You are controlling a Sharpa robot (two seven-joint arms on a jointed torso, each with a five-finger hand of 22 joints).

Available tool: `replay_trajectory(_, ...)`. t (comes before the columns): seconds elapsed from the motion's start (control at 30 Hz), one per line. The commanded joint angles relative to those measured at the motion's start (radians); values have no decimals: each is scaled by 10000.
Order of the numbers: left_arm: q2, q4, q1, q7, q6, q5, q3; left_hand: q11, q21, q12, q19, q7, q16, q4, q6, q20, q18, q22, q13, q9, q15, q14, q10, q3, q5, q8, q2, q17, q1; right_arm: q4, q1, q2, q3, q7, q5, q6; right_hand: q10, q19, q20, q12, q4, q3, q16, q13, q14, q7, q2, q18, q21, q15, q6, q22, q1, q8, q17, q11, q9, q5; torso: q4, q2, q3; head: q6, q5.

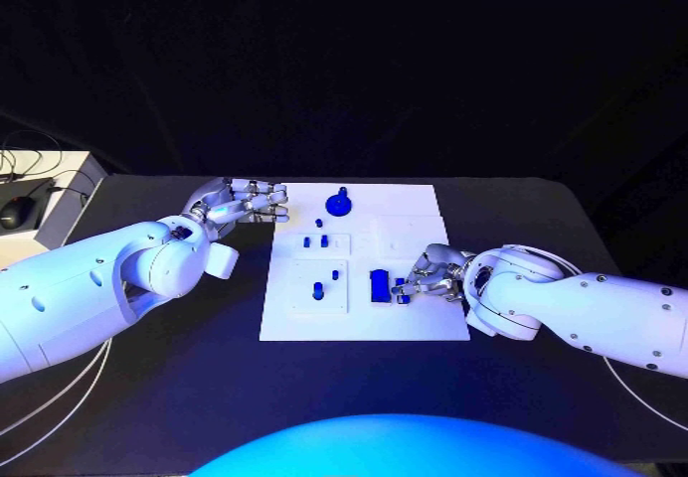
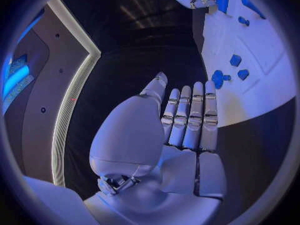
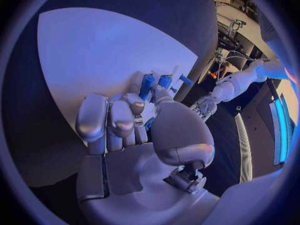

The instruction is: Assemble the parts on the task board

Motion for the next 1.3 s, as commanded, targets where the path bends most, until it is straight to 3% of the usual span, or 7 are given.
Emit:
replay_trajectory(0.03,7,20,0,22,162,-13,9,-20,-62,-46,-69,38,27,30,-16,-16,-191,8,12,1,5,-88,-69,-5,6,15,26,11,-23,58,-13,30,1,170,118,-90,-16,435,58,25,168,-241,-57,-30,14,21,53,-26,-37,69,7,1398,146,43,5,76,-9,-69,-1,0,0,11,-1)
replay_trajectory(0.43,7,12,0,8,177,-14,9,-19,-65,-46,-70,39,29,43,-17,-13,-190,6,13,1,5,-91,-74,-23,2,14,31,11,-29,142,-14,-45,1,249,242,-252,-12,443,58,34,389,-332,-56,-32,20,26,64,-25,-30,69,17,1397,-101,38,7,80,-21,-139,4,-2,2,17,16)
replay_trajectory(0.6,0,1,1,-12,195,-18,8,-19,-65,-46,-70,39,29,43,-17,-13,-190,6,13,1,5,-91,-74,-23,2,14,31,11,-29,189,-14,-97,2,324,524,-358,1,451,52,56,683,-324,-33,-25,28,8,200,-27,2,62,27,1404,-290,53,30,66,-13,290,0,0,5,24,27)
replay_trajectory(0.9,2,-7,1,-24,203,-28,8,-16,-73,-45,-75,41,28,56,-13,-8,-189,1,13,2,9,-98,-77,-40,4,16,36,11,-26,266,-15,-200,4,346,685,-409,2,449,49,59,1262,-403,-15,-33,24,2,77,-30,29,61,17,1406,-528,93,42,68,20,171,-5,5,0,37,40)
replay_trajectory(0.97,3,-7,1,-24,202,-29,8,-15,-75,-45,-76,42,27,58,-12,-7,-189,0,13,2,10,-100,-78,-43,3,17,36,11,-26,269,-15,-220,4,338,683,-410,5,448,45,54,1257,-614,-20,-37,20,3,53,-29,19,63,27,1404,-584,98,37,66,24,788,-3,6,3,48,43)
replay_trajectory(1.13,6,-11,0,-24,200,-33,8,-15,-75,-45,-76,42,27,58,-12,-7,-189,0,13,2,10,-100,-78,-43,3,17,36,11,-26,285,-15,-287,5,317,636,-415,4,447,45,56,1016,-1849,-24,-38,21,1,639,-32,22,59,16,1404,-343,96,34,66,20,933,-1,-2,-1,49,40)
replay_trajectory(1.3,7,-12,-1,-20,199,-34,8,-15,-75,-45,-76,42,27,58,-12,-7,-189,0,13,2,10,-100,-78,-43,3,17,36,11,-26,317,-15,-377,8,316,575,-460,1,448,47,43,1046,-1892,-22,-47,24,-1,652,-29,16,59,20,1403,-372,98,32,66,20,905,0,-5,-1,66,51)
